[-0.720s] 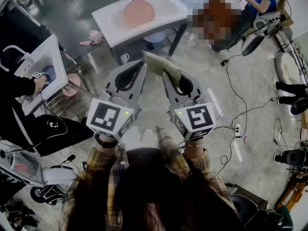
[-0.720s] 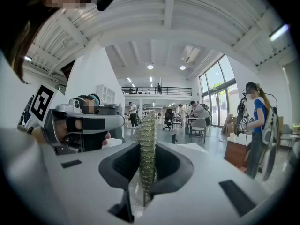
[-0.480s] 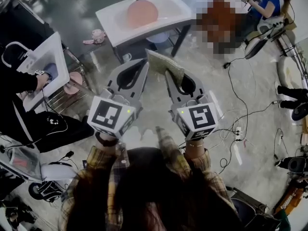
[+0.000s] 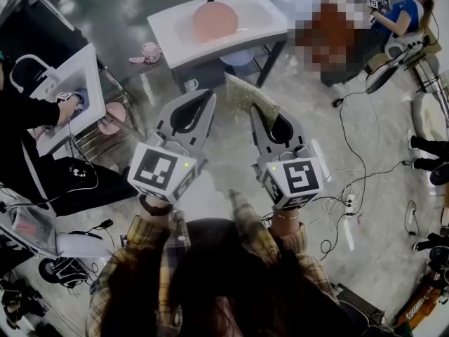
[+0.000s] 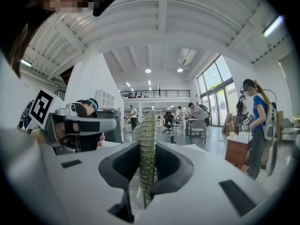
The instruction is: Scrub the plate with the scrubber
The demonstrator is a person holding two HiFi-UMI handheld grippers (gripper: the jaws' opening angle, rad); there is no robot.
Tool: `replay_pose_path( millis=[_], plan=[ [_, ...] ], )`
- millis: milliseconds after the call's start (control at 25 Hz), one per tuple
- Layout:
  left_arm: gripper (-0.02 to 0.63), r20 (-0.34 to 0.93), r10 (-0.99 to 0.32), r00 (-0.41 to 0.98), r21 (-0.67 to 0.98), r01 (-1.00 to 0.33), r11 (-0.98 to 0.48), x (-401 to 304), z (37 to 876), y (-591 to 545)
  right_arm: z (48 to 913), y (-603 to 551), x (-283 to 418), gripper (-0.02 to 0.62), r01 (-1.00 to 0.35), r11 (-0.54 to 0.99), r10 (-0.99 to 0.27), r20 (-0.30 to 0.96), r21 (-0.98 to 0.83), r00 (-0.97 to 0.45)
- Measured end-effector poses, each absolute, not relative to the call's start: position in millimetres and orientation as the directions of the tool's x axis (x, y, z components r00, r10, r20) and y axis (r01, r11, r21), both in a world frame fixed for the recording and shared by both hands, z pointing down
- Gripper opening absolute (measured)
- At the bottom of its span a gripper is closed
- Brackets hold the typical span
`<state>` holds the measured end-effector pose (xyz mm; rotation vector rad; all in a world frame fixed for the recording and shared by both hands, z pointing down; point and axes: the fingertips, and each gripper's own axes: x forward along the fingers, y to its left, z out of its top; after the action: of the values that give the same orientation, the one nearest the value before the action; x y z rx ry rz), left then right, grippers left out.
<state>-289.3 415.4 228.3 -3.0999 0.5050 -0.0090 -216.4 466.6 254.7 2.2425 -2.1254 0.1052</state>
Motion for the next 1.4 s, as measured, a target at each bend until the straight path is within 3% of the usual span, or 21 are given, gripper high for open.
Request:
replay_pose_path(
  millis=[920, 1400],
  plan=[
    [0.014, 0.008, -0.276, 0.961, -0.002, -0.276, -0.961, -139.8, 240.5, 129.9, 265.5, 187.9, -77.7, 0.077, -0.997, -0.081, -0.992, 0.098, 0.004, 0.081],
    [0.014, 0.059, -0.383, 0.922, 0.037, -0.385, -0.922, -110.4, 270.6, 16.1, 297.9, 71.9, -26.7, 0.077, -1.000, -0.003, -0.986, 0.165, -0.028, -0.002]
  ],
)
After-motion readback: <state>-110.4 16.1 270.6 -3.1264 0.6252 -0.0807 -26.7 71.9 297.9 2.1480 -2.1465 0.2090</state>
